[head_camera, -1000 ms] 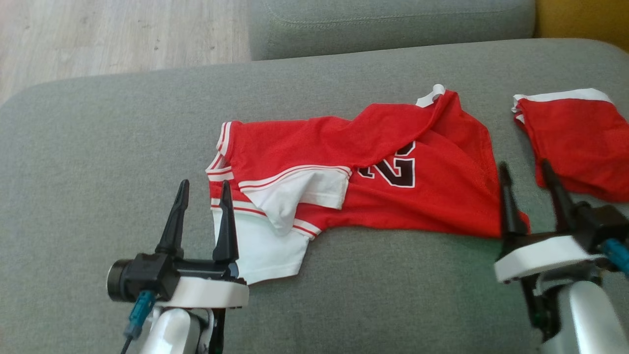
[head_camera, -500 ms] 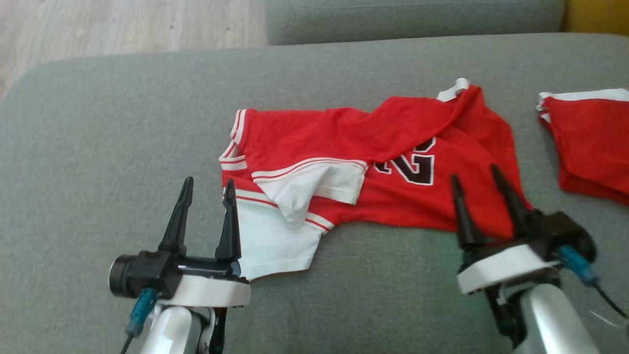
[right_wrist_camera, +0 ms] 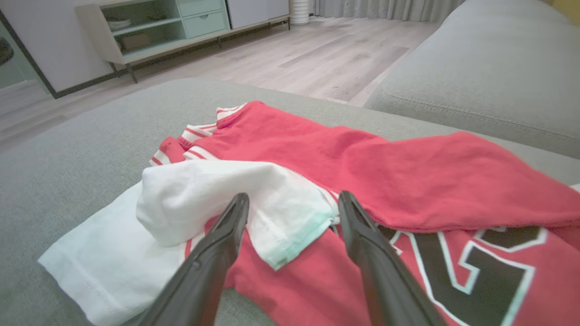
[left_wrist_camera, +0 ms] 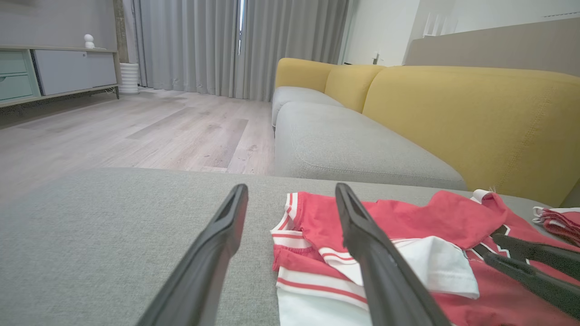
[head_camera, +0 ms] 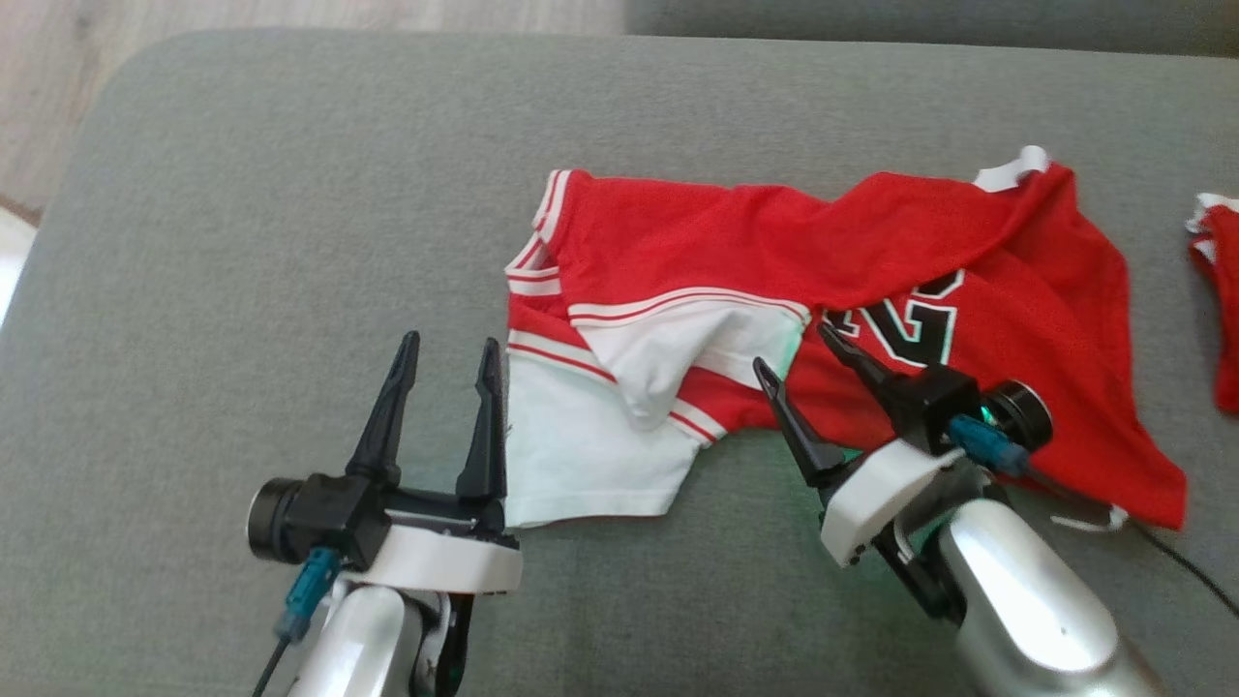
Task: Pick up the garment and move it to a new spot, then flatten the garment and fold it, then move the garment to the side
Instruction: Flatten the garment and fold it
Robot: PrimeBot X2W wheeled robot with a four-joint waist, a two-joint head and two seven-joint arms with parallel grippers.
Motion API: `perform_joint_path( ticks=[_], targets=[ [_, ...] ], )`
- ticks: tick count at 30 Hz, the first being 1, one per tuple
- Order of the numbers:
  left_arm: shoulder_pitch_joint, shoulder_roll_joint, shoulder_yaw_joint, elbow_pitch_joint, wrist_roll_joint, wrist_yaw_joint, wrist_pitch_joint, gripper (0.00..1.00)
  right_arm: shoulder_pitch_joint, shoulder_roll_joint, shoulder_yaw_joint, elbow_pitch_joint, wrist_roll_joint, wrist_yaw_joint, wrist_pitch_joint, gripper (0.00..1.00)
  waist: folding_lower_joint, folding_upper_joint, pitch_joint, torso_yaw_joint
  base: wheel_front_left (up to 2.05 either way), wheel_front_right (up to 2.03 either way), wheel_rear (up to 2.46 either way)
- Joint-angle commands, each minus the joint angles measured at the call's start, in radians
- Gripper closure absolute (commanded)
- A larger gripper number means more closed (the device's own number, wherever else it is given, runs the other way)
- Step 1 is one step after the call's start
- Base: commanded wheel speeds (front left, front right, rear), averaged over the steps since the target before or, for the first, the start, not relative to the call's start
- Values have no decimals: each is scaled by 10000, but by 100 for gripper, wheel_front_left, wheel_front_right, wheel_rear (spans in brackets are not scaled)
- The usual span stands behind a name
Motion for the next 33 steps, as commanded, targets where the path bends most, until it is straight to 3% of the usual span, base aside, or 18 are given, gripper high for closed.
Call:
perform_joint_path(
  ticks=[1, 14, 15, 16, 17, 26, 33],
  targets=[
    [-425, 24, 260, -299, -47, 59, -80, 0, -366, -23, 188, -242, 63, 19, -70, 0, -1, -1, 60, 111, 0, 0, 0],
    [-595, 24, -33, -374, -245, 214, -80, 0, -2253, -408, 1267, 2284, -57, 19, -435, 0, -1, -1, 423, 840, 0, 0, 0],
    [-606, 24, -47, -380, -255, 226, -80, 0, -2372, -444, 1368, 2435, 10, 19, -444, 10, -1, -1, 442, 866, 0, 0, 0],
    [-616, 24, -57, -380, -263, 238, -80, 0, -2492, -477, 1463, 2565, 78, 19, -471, 82, -1, -1, 456, 884, 0, 0, 0],
    [-626, 24, -64, -379, -271, 246, -80, 0, -2611, -511, 1553, 2670, 136, 19, -523, 100, -1, -1, 469, 896, 0, 0, 0],
    [-608, 24, -5, -333, -336, 330, -80, 0, -3393, -690, 1910, 2734, 775, 19, -1139, 100, -1, -1, 322, 722, 0, 0, 0],
    [-662, 24, -125, -448, -440, 346, -80, 0, -4303, -1310, 1636, 1869, 1247, 19, -493, 100, -1, -1, 465, 794, 0, 0, 0]
  ],
)
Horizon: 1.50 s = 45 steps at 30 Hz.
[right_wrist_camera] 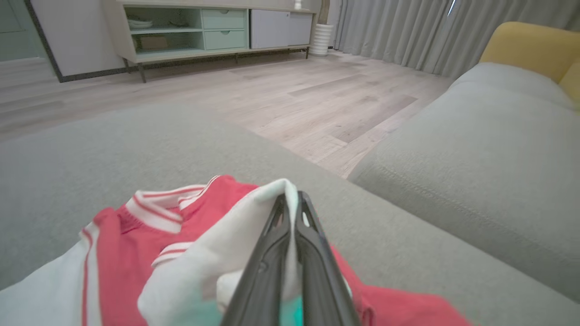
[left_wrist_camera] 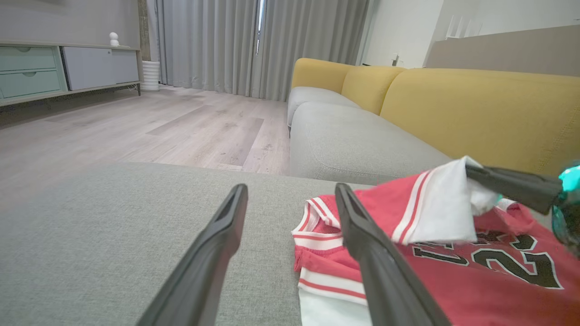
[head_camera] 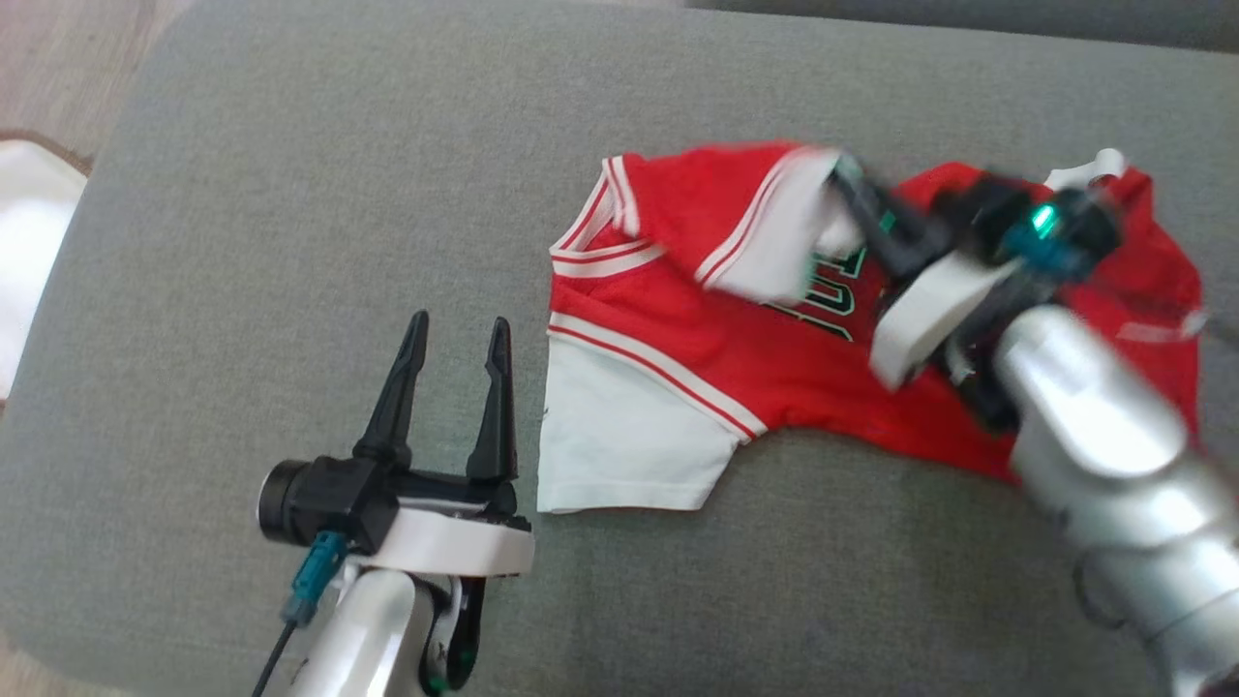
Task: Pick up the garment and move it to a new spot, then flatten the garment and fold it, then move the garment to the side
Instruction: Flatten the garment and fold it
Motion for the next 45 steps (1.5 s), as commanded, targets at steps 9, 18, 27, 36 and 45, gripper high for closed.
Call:
perform_joint_path(
  ticks=[9, 18, 27, 36, 45],
  targets=[
    [-844, 28, -428, -455, -468, 62, -80, 0, -2829, -1741, -368, -522, 193, 19, 1245, 100, 0, 0, 1053, 995, 0, 0, 0],
    [-1436, 28, -1268, -588, -1021, 226, -80, 0, -5438, -2711, 124, 1499, -509, 19, 1272, 100, 0, 0, 1666, 2136, 0, 0, 0],
    [-1513, 28, -1502, -610, -1237, 489, -80, 0, -6606, -2283, 1069, 3852, -1373, 19, 650, 0, 0, 0, 1759, 2337, 0, 0, 0],
    [-1571, 28, -881, -444, -825, 403, -80, 0, -6646, -1331, 851, 4997, -947, 19, -599, 0, 0, 0, 1214, 1220, 0, 0, 0],
    [-1268, 28, 152, -388, -256, 174, -80, 0, -5295, -415, -237, 3686, 143, 19, -1444, 0, 0, 0, 348, -426, 0, 0, 0]
  ],
)
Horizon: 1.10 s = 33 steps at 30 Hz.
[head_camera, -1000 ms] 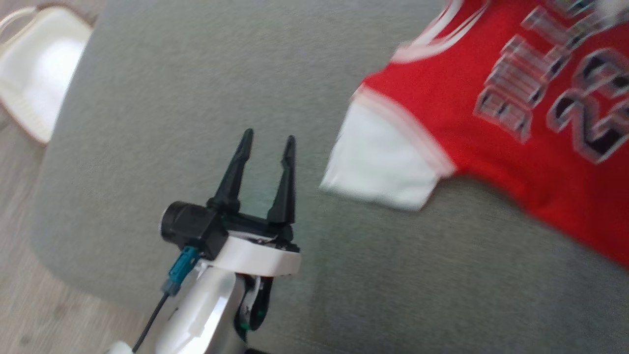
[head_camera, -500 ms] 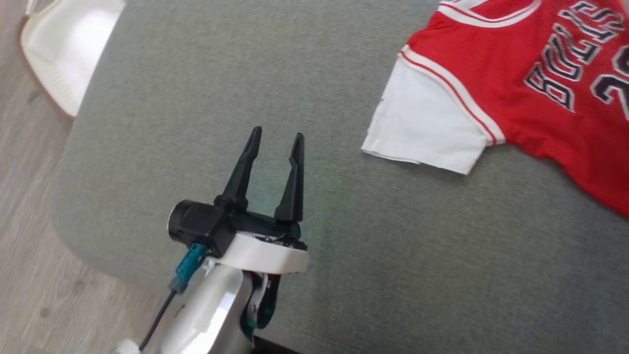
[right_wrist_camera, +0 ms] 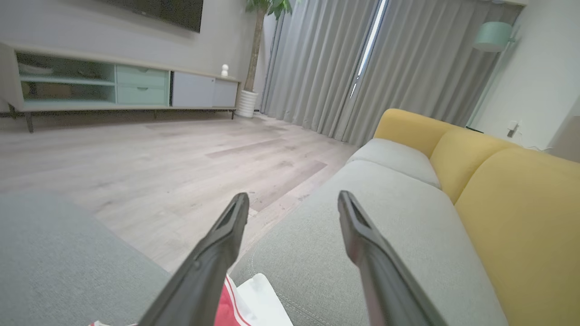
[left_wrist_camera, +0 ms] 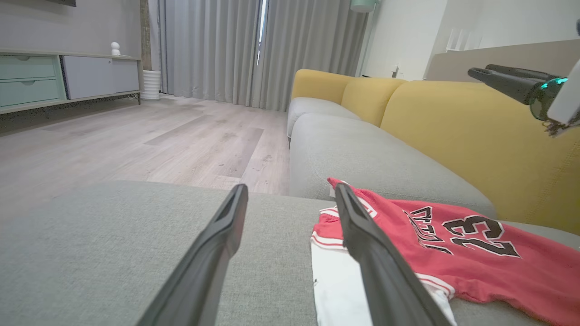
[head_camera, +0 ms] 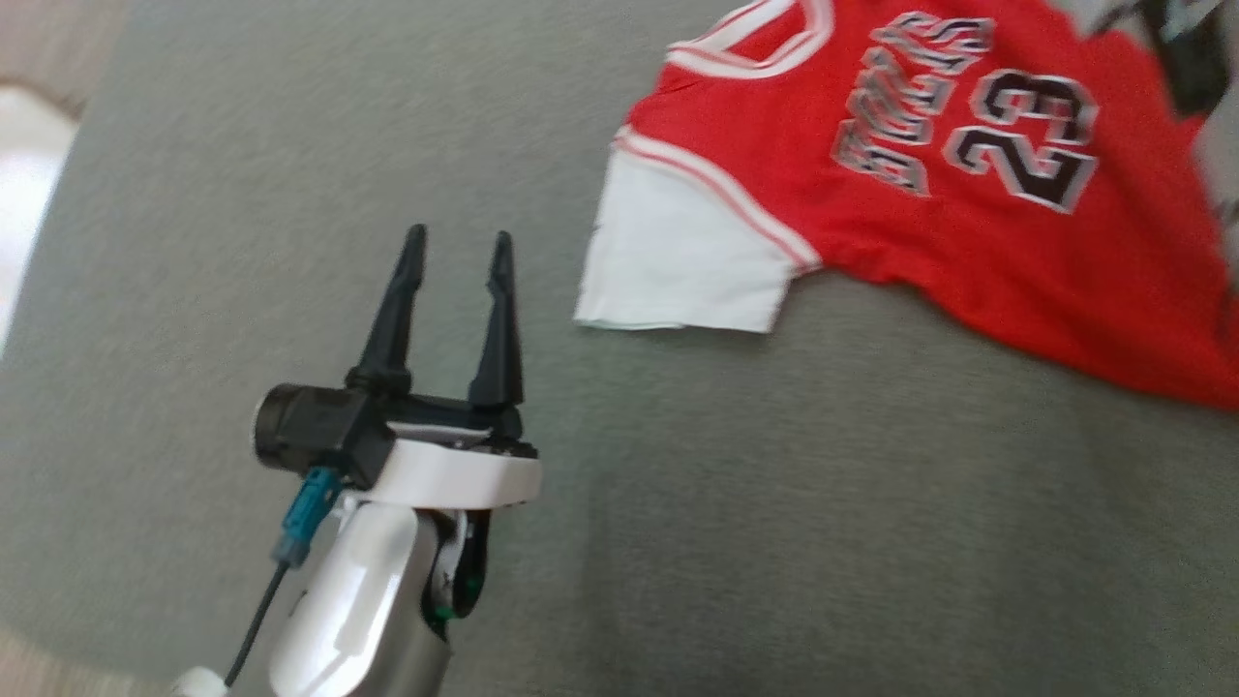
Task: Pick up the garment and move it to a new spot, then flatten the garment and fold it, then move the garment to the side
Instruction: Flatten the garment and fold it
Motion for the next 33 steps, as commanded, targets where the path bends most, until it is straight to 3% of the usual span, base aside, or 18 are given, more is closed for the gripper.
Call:
perform_joint_path(
  ticks=[1, 6, 9, 10, 15, 18, 24, 33],
  targets=[
    [-3, 74, 490, -240, 151, -50, -61, 0, 603, 217, -321, -731, 168, 19, -82, 0, 1, 0, -571, -761, 0, 0, 0],
    [314, 74, 947, -179, 447, -223, -61, 0, 3119, 572, -1960, -3030, 217, 19, -88, 0, 1, 0, -1126, -1551, 0, 0, 0],
    [524, 74, 1162, -168, 585, -305, -61, 0, 4964, 1143, -3167, -4371, -132, 19, -89, 0, 1, 0, -1381, -1932, 0, 0, 0],
    [524, 74, 1162, -168, 585, -305, -61, 0, 4964, 1143, -3167, -4371, -132, 19, -89, 0, 1, 0, -1381, -1932, 0, 0, 0],
    [833, 74, 1423, -138, 596, -447, -61, 0, 7776, 2435, -4611, -6278, -953, 19, -90, 0, 1, 0, -1595, -2419, 0, 0, 0],
    [966, 74, 1495, -16, 626, -574, -61, 0, 9053, 2789, -5210, -7085, -1331, 19, -90, 0, 1, 0, -1691, -2627, 0, 0, 0],
    [1138, 74, 1607, 155, 700, -705, -61, 0, 10629, 2945, -5602, -7916, -1534, 19, -90, 0, 1, 0, -1796, -2864, 0, 0, 0],
    [981, 74, 1547, 987, 949, -888, -61, 0, 10812, 2952, -5497, -8334, -1153, 19, -91, 0, 1, 0, -1565, -3110, 0, 0, 0]
  ],
)
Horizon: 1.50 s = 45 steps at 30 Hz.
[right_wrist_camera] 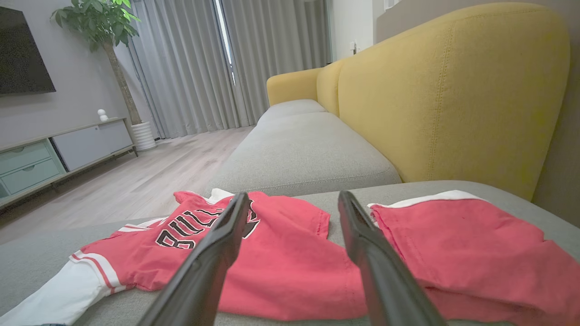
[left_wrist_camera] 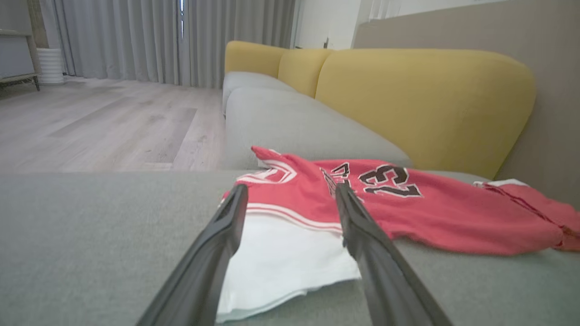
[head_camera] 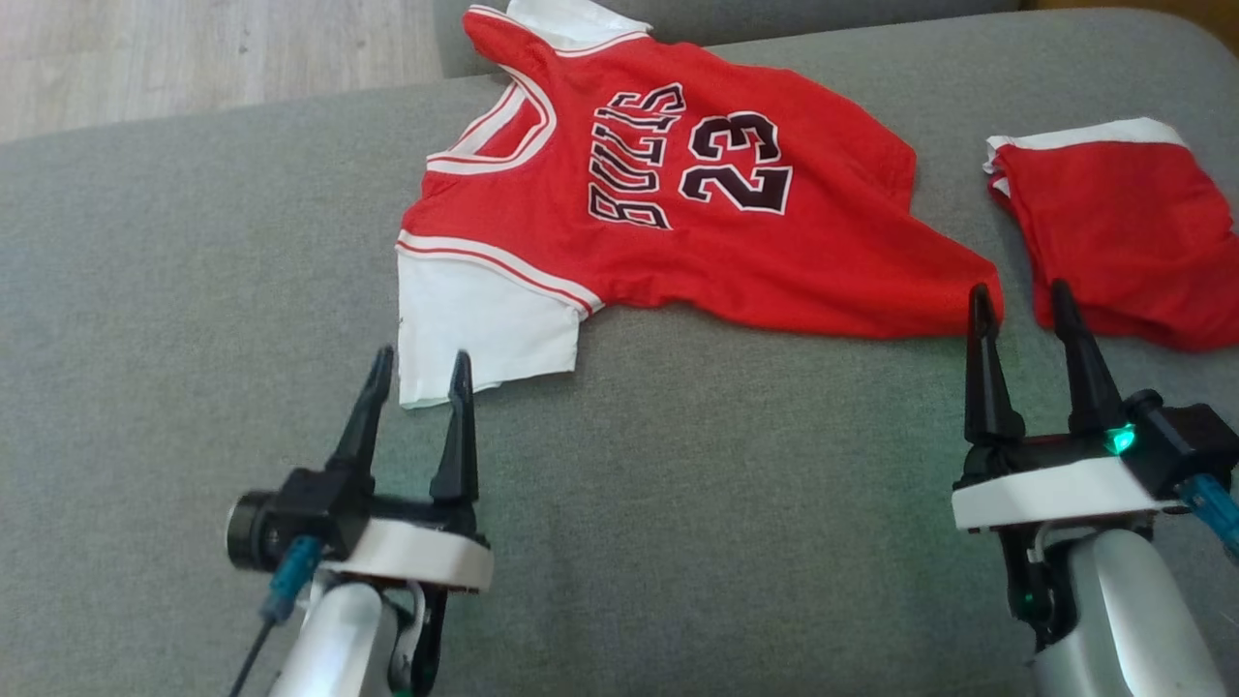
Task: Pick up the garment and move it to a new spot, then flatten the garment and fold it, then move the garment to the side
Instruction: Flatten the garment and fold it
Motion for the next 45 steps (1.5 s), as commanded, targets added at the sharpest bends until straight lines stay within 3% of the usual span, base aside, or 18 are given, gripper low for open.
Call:
perform_joint_path(
  ticks=[1, 13, 24, 25, 26, 32, 40, 45],
  targets=[
    [-344, 66, 296, 7, 161, 14, -51, 0, -274, 16, 268, -362, 156, 19, -62, 0, -1, -1, 64, -30, 0, 0, 0],
    [-1895, 316, 761, 3288, 605, 1091, 207, 0, -409, 17, 750, -306, 484, 19, -62, 0, -1, -1, 673, -416, 0, 0, 0],
    [-2495, 364, 556, 4770, 542, 1034, 1013, 1, -508, 18, 620, -404, 668, 19, -62, 0, -1, -1, 932, -506, 0, 0, 0],
    [-2532, 359, 543, 4824, 512, 997, 995, 55, -506, 18, 617, -364, 667, 19, -62, 0, -1, -1, 933, -492, 0, 0, 0],
    [-2557, 347, 518, 4861, 479, 944, 974, 100, -501, 18, 600, -277, 649, 19, -62, 0, -1, -1, 927, -475, 0, 0, 0],
    [-2631, 258, 664, 4278, 123, 779, 177, 100, -619, 18, 255, 1049, 129, 19, -11, 0, -1, -1, 800, -246, 0, 0, 0],
    [-1983, 219, 1285, 1297, 196, 750, -46, 100, -958, 18, -27, 2238, -538, 19, 264, 0, -1, -1, 737, 123, 0, 0, 0],
    [-1519, 178, 1460, 399, 371, 680, -49, 100, -1117, 18, -192, 2762, -864, 19, 403, 0, -1, -1, 743, 237, 0, 0, 0]
  ],
)
